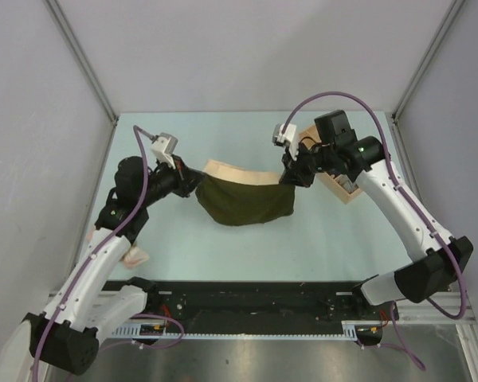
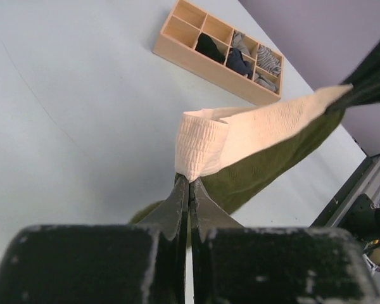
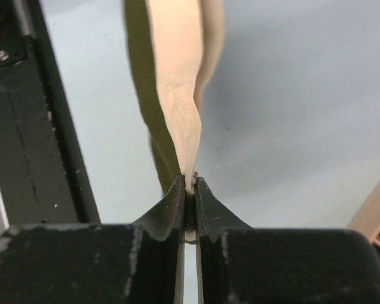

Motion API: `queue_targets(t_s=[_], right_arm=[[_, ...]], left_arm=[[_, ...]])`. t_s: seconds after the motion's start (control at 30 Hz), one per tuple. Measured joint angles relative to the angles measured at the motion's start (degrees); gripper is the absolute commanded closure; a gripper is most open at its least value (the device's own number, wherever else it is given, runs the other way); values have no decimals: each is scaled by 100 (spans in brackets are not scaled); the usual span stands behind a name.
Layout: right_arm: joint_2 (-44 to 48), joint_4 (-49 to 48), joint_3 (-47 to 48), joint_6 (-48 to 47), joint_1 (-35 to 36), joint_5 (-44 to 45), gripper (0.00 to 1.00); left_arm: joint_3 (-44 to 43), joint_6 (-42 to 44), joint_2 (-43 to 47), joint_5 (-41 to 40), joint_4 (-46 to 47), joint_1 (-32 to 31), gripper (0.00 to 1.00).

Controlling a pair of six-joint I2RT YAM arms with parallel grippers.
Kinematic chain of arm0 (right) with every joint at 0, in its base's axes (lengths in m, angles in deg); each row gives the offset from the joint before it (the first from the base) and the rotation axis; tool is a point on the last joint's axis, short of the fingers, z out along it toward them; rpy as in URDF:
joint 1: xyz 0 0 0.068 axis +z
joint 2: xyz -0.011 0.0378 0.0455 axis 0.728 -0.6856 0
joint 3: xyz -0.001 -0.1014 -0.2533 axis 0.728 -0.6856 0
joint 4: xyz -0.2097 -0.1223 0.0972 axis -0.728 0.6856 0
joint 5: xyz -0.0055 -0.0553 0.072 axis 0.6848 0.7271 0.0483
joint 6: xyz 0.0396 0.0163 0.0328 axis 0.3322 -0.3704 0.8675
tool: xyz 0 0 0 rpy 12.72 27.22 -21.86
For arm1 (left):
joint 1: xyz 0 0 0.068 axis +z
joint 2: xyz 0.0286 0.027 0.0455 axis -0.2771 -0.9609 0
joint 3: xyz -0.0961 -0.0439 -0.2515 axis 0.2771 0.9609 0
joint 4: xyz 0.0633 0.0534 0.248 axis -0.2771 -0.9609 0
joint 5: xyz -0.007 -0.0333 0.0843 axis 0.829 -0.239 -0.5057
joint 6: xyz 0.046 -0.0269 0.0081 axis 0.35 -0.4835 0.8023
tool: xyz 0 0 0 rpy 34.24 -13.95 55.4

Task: Roll the underwear
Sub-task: Flatten out the underwear at the center of the board.

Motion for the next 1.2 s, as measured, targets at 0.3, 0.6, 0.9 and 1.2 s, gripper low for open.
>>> queue_targets(t_s=[0.3, 0.6, 0.9, 1.2], right_arm=[[-1259, -385, 828, 400, -970, 483, 100], [-778, -413, 1143, -26, -988, 739, 98], [-1119, -774, -839, -306, 1768, 741, 78], [-1993, -175, -1104, -706, 2955, 133, 41]], left_arm=[[-1467, -116, -2424, 415, 439, -20, 100], [-2815, -393, -4201, 944, 1471, -391, 87], [483, -1038, -3265, 772, 2267, 568, 39], [2243, -1215, 817, -684, 1670, 1185, 3]])
